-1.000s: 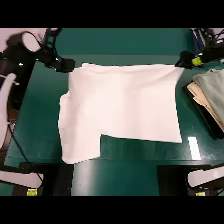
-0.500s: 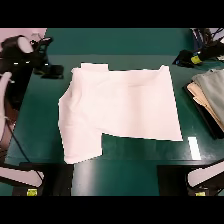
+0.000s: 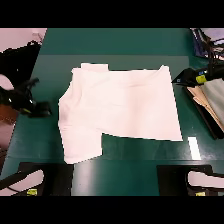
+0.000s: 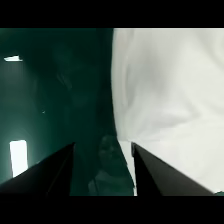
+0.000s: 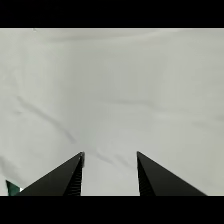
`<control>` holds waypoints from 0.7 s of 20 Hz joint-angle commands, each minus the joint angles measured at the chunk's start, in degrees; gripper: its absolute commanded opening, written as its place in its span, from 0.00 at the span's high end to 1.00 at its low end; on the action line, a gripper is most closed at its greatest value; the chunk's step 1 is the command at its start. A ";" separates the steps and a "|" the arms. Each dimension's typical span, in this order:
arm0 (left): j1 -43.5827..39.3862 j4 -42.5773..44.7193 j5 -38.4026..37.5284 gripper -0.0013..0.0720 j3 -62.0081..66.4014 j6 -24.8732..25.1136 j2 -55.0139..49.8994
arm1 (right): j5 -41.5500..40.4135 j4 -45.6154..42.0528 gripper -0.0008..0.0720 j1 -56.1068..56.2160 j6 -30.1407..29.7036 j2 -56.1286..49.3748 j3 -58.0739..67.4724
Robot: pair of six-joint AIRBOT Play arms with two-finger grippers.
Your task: Fold the shirts.
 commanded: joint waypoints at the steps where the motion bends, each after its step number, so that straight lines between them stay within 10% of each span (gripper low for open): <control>1: 0.83 -7.87 6.93 0.39 -11.80 3.34 2.29 | -0.07 2.25 0.46 -0.22 -1.20 6.03 -9.05; 10: 0.66 -14.19 13.60 0.40 -18.47 3.34 2.29 | -1.01 1.68 0.46 -2.32 -1.11 17.18 -20.31; 11: 0.66 -14.23 13.46 0.57 -18.36 3.30 2.29 | -0.76 1.66 0.46 -4.00 -1.11 17.92 -21.53; 12: 0.66 -14.49 13.42 0.95 -18.34 3.37 2.32 | -0.17 1.66 0.46 -6.38 -1.11 18.86 -23.41; 14: 0.66 -14.60 13.05 0.94 -17.84 3.32 2.32 | 1.09 -1.07 0.46 -11.98 -1.09 21.00 -28.24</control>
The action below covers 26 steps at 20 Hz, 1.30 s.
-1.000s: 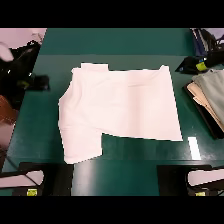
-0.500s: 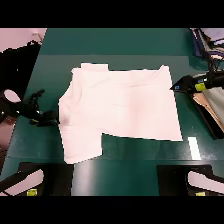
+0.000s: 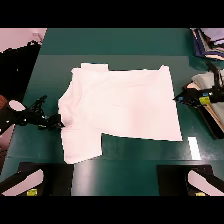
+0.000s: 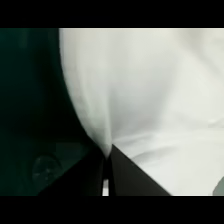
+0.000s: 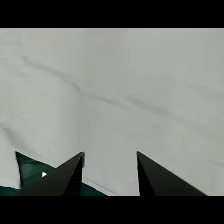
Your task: Fold the shirts.
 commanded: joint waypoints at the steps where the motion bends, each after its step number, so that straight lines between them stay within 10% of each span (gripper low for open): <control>1: 0.00 -0.39 -0.59 0.94 0.81 -0.02 0.04 | 1.88 -6.12 0.46 -7.96 0.07 3.85 -7.63; 9: 0.00 -0.74 -1.33 0.94 6.12 0.13 0.04 | -0.17 -14.40 0.46 -26.99 1.25 7.13 -26.97; 21: 0.00 -0.72 -0.63 0.94 6.12 1.46 0.04 | -6.08 -11.06 0.49 -9.53 2.78 7.10 -31.36; 25: 0.00 -0.55 -0.72 0.94 6.12 1.40 0.04 | -4.24 -11.21 0.63 -4.81 2.86 7.10 -31.36; 26: 0.00 -0.57 -0.68 0.94 6.12 1.11 0.04 | -4.28 -11.19 0.88 -3.76 2.84 7.15 -31.36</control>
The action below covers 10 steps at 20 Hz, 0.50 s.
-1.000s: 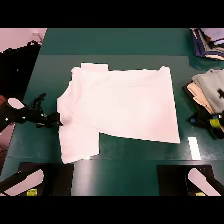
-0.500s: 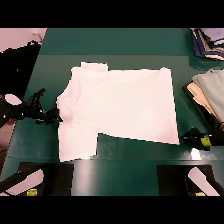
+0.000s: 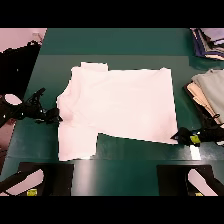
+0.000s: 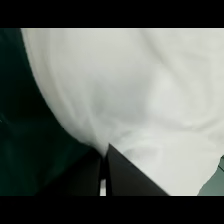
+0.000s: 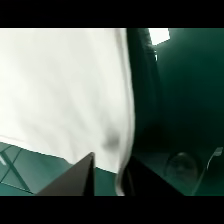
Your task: Fold the shirts.
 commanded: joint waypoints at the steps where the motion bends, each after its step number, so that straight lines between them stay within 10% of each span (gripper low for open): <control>1: 0.02 0.11 0.07 0.95 0.09 -0.42 0.07 | 0.76 0.46 0.97 4.33 0.28 0.20 0.13; 10: 0.02 0.33 -2.73 0.94 22.08 -1.86 19.28 | 2.73 0.70 0.97 12.83 2.14 0.31 34.21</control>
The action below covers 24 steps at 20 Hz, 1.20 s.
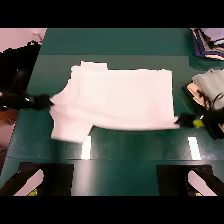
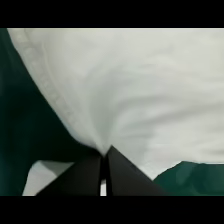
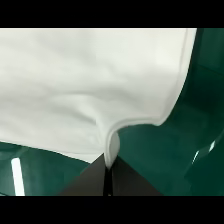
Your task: Fold the shirts.
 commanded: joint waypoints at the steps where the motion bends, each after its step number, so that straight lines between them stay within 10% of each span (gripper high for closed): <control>1: 0.04 0.02 -1.95 0.94 14.71 -0.28 6.80 | 0.02 0.17 0.97 3.10 0.96 0.07 19.69; 10: 0.04 -3.87 -1.99 0.94 62.53 -4.63 8.33 | -0.26 -0.57 0.97 3.34 1.07 0.07 70.23; 15: 0.04 -5.09 1.44 0.95 78.05 -5.95 8.44 | -0.44 -9.57 0.97 3.34 4.20 4.42 74.12; 24: 0.04 -7.69 -9.38 0.94 39.85 -8.83 5.18 | 14.32 -16.44 0.97 3.37 5.35 -8.39 65.70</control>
